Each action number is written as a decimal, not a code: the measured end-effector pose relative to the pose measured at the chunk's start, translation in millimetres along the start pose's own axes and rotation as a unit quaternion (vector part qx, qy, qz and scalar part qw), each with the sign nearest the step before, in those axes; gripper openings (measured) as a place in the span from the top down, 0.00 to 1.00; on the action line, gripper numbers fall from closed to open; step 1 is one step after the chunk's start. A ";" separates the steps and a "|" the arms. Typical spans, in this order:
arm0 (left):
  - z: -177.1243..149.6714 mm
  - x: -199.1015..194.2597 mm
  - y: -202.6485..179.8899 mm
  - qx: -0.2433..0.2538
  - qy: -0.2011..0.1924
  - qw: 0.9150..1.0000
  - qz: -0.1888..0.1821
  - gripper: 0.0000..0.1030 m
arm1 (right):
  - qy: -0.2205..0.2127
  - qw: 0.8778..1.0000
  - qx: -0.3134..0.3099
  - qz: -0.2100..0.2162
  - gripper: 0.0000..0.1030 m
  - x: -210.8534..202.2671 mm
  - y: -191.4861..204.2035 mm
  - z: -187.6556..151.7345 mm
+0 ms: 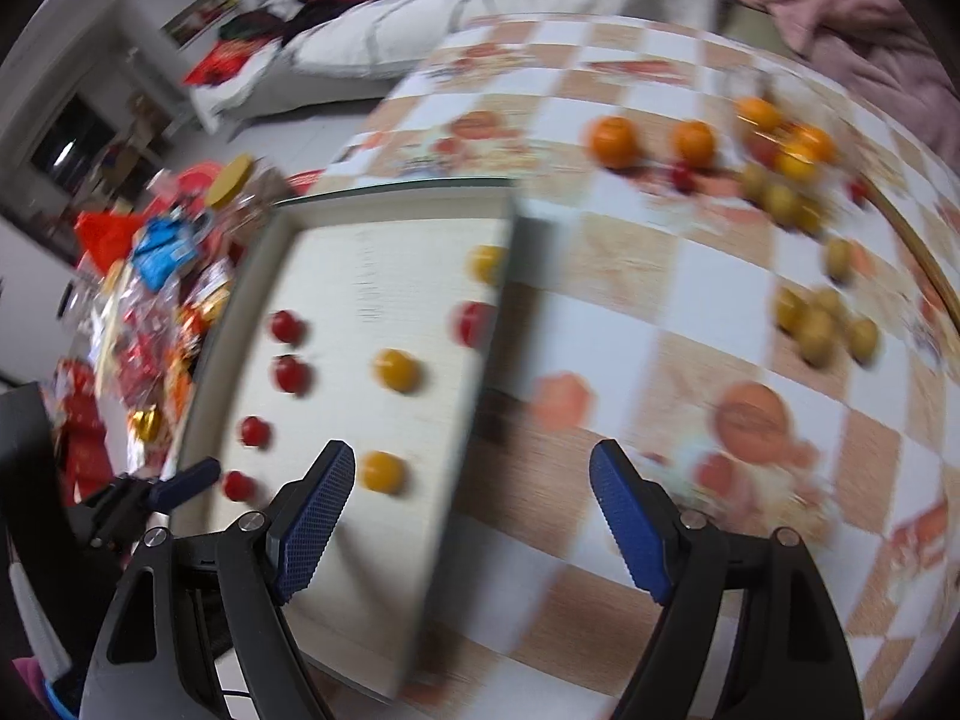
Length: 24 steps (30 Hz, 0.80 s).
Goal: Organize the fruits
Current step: 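Move both open tools back over the fruit on the table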
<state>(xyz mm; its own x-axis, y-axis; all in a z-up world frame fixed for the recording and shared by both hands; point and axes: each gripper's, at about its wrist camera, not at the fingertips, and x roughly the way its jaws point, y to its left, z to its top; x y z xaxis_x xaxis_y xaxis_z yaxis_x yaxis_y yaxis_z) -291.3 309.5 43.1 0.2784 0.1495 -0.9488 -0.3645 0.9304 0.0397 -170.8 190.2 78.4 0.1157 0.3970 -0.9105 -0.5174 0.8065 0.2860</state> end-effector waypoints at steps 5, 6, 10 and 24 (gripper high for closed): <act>10.0 -6.1 -34.0 0.028 -0.008 0.999 -0.020 0.38 | 0.005 0.998 0.045 -0.033 0.19 -9.6 -48.0 -15.9; 11.6 -6.6 -41.0 0.034 -0.008 0.999 -0.023 0.38 | 0.007 0.998 0.055 -0.040 0.19 -11.5 -58.1 -19.9; 18.5 -11.4 -67.9 0.049 -0.008 0.998 -0.038 0.38 | 0.011 0.995 0.081 -0.057 0.19 -18.4 -87.2 -31.8; 26.0 -0.5 -154.8 0.092 0.001 0.994 -0.064 0.38 | 0.016 0.991 0.104 -0.079 0.19 -26.3 -160.6 -38.0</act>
<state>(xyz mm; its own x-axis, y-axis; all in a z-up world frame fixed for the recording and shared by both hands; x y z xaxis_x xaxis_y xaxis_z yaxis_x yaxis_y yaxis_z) -211.9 174.1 45.6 0.3097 0.0250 -0.9505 -0.1579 0.9871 -0.0255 -123.0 33.7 45.1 0.1529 0.2481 -0.9566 -0.3087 0.9315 0.1923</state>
